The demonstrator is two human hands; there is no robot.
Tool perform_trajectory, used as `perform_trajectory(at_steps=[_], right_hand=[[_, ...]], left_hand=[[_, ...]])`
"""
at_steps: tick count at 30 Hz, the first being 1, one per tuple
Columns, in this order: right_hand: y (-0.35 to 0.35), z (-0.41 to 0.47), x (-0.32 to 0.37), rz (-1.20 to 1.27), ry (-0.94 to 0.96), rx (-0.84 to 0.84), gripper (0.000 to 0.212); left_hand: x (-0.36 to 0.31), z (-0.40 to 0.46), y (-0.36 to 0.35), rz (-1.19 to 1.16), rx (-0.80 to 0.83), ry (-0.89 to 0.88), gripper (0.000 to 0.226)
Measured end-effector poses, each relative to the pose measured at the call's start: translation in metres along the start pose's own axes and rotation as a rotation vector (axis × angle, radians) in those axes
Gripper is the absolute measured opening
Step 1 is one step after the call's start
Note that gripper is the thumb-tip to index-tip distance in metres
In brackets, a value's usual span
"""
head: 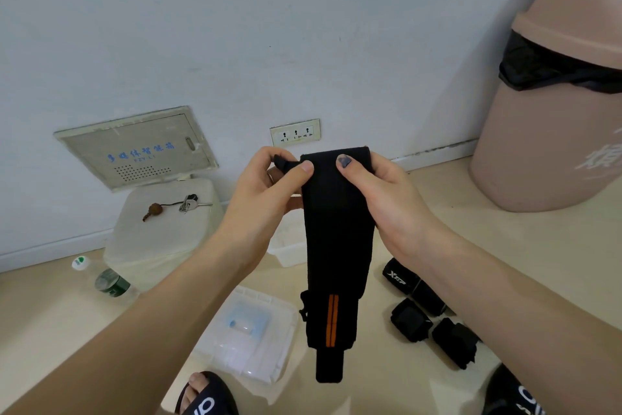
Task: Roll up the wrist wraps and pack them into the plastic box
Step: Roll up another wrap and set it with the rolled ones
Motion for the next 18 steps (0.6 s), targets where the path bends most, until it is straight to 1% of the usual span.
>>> perform_trajectory(at_steps=[1, 4, 7, 9, 13, 14, 15, 18], right_hand=[[0.001, 0.0, 0.002, 0.006, 0.004, -0.009, 0.022], [0.003, 0.001, 0.005, 0.009, 0.005, -0.021, 0.022], [0.002, 0.001, 0.003, -0.007, 0.007, -0.024, 0.02], [0.001, 0.0, 0.002, -0.044, 0.014, -0.027, 0.019], [0.001, -0.001, -0.001, -0.09, 0.013, -0.039, 0.019], [0.001, -0.002, -0.002, -0.096, 0.01, -0.042, 0.019], [0.001, -0.002, -0.003, -0.099, 0.005, -0.044, 0.019], [0.0, -0.002, -0.003, -0.073, 0.001, -0.039, 0.018]], left_hand=[[-0.001, 0.0, -0.001, -0.018, 0.01, 0.002, 0.008], [-0.004, 0.001, -0.001, -0.035, 0.026, 0.004, 0.016], [-0.007, 0.001, -0.001, 0.01, 0.048, -0.03, 0.022], [-0.009, -0.001, -0.003, 0.061, 0.07, -0.064, 0.022], [-0.013, -0.005, -0.004, 0.284, 0.084, -0.107, 0.015], [-0.013, -0.005, -0.004, 0.299, 0.085, -0.113, 0.011], [-0.014, -0.005, -0.004, 0.276, 0.078, -0.113, 0.011], [-0.015, -0.004, -0.003, 0.228, 0.036, -0.115, 0.02]])
Point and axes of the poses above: each hand's wrist, its own z-axis towards the middle knuckle, its own y-axis out of the back of the hand, x = y × z, the point moved 6 cm from there along z, towards the middle knuckle, and after that the axes turned 14 degrees about x, right-handed, at the moved point
